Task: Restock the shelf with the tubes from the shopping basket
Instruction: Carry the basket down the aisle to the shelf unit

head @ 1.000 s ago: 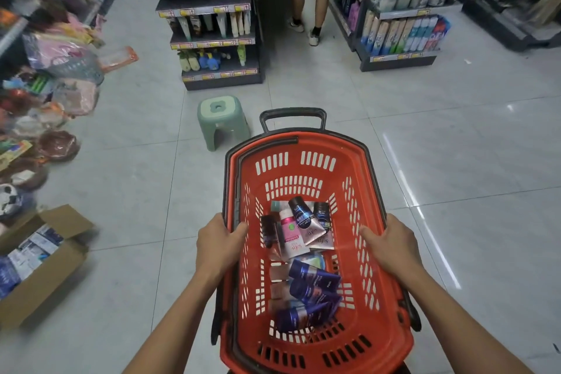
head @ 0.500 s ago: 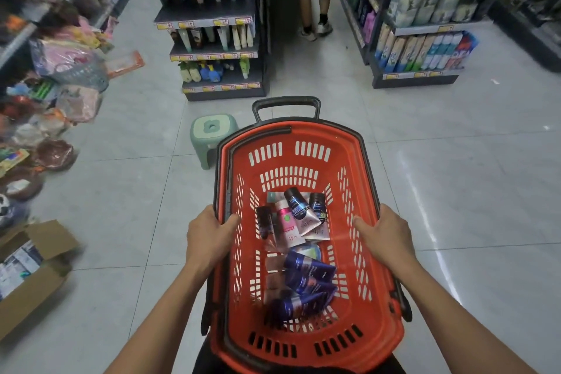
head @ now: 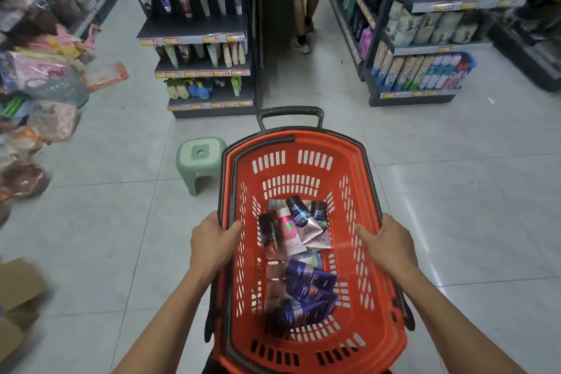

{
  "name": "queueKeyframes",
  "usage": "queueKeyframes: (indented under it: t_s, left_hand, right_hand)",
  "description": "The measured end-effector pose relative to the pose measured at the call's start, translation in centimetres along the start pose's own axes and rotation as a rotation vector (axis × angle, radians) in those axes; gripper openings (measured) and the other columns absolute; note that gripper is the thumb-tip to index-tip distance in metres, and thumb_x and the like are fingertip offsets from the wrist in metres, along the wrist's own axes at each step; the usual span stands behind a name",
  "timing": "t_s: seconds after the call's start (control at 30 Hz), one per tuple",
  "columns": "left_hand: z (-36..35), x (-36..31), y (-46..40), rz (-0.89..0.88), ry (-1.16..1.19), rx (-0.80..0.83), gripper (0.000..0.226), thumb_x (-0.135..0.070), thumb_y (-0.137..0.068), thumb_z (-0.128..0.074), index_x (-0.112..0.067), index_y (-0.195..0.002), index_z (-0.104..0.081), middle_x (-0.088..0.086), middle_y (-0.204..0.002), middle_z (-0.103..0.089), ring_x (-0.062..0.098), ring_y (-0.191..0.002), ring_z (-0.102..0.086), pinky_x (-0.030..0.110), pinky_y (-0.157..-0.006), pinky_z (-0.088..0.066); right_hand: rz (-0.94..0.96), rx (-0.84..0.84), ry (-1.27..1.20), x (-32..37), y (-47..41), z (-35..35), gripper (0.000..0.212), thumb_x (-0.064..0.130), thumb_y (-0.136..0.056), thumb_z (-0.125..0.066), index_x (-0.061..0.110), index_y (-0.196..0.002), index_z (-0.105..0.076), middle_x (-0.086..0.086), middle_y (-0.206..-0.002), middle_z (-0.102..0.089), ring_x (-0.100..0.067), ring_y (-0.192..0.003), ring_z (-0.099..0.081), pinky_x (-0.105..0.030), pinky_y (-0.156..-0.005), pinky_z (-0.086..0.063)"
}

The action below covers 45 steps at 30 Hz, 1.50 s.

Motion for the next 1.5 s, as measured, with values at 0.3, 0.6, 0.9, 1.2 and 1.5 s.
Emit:
queueKeyframes:
  t_s: [0.3, 0.6, 0.9, 1.2, 1.5]
  left_hand:
    - [3.9, -4.7, -15.4, -0.046, 0.017, 0.059, 0.044, -0.059, -0.088, -0.07, -0.024, -0.114, -0.063, -0.007, -0.092, -0.077, 0.012, -0.073, -0.078, 0.042, -0.078, -0.066]
    - [5.9, -7.5, -24.9, -0.066, 0.01, 0.083, 0.036, -0.051, -0.091, -0.071, -0.02, -0.109, -0.063, -0.007, -0.091, -0.078, 0.011, -0.072, -0.077, 0.041, -0.076, -0.066]
    - [4.3, -12.2, -33.1, -0.052, -0.023, 0.054, 0.043, -0.056, -0.09, -0.069, -0.022, -0.114, -0.061, -0.006, -0.091, -0.077, 0.013, -0.071, -0.077, 0.042, -0.076, -0.066]
    - [0.2, -20.3, -42.9, 0.012, -0.046, -0.033, 0.041, -0.058, -0.09, -0.069, -0.023, -0.11, -0.062, -0.006, -0.089, -0.077, 0.014, -0.07, -0.077, 0.042, -0.073, -0.066]
    - [-4.1, -27.9, -49.9, 0.055, -0.022, -0.095, 0.035, -0.052, -0.09, -0.071, -0.022, -0.103, -0.061, -0.006, -0.085, -0.077, 0.013, -0.068, -0.077, 0.041, -0.07, -0.066]
  right_hand:
    - [-0.015, -0.046, 0.014, 11.8, -9.1, -1.0, 0.054, 0.062, -0.091, -0.061, 0.018, -0.121, -0.053, 0.004, -0.096, -0.062, -0.004, -0.063, -0.058, -0.02, -0.05, -0.038]
    - [-0.025, -0.035, -0.01, 18.7, -15.6, -2.5, 0.05, 0.06, -0.092, -0.062, 0.019, -0.119, -0.053, 0.004, -0.095, -0.064, -0.006, -0.064, -0.062, -0.02, -0.05, -0.041]
    - [-0.009, 0.0, -0.076, 22.5, -25.1, -2.9, 0.037, 0.056, -0.092, -0.063, 0.025, -0.109, -0.051, 0.005, -0.094, -0.067, -0.012, -0.072, -0.069, -0.028, -0.062, -0.052]
    - [0.058, 0.062, -0.082, 27.2, -40.6, 0.6, 0.036, 0.054, -0.093, -0.065, 0.021, -0.107, -0.055, 0.004, -0.09, -0.069, -0.012, -0.07, -0.069, -0.028, -0.06, -0.054]
    - [0.1, 0.103, -0.081, 29.7, -52.4, 4.7, 0.04, 0.054, -0.092, -0.066, 0.02, -0.111, -0.056, 0.005, -0.093, -0.07, -0.007, -0.069, -0.068, -0.023, -0.056, -0.049]
Point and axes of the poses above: each hand's wrist, its own y-axis away from the middle knuckle, its own z-axis out of the back of the hand, x = y × z, the point moved 9 cm from there along -y, towards the middle knuckle
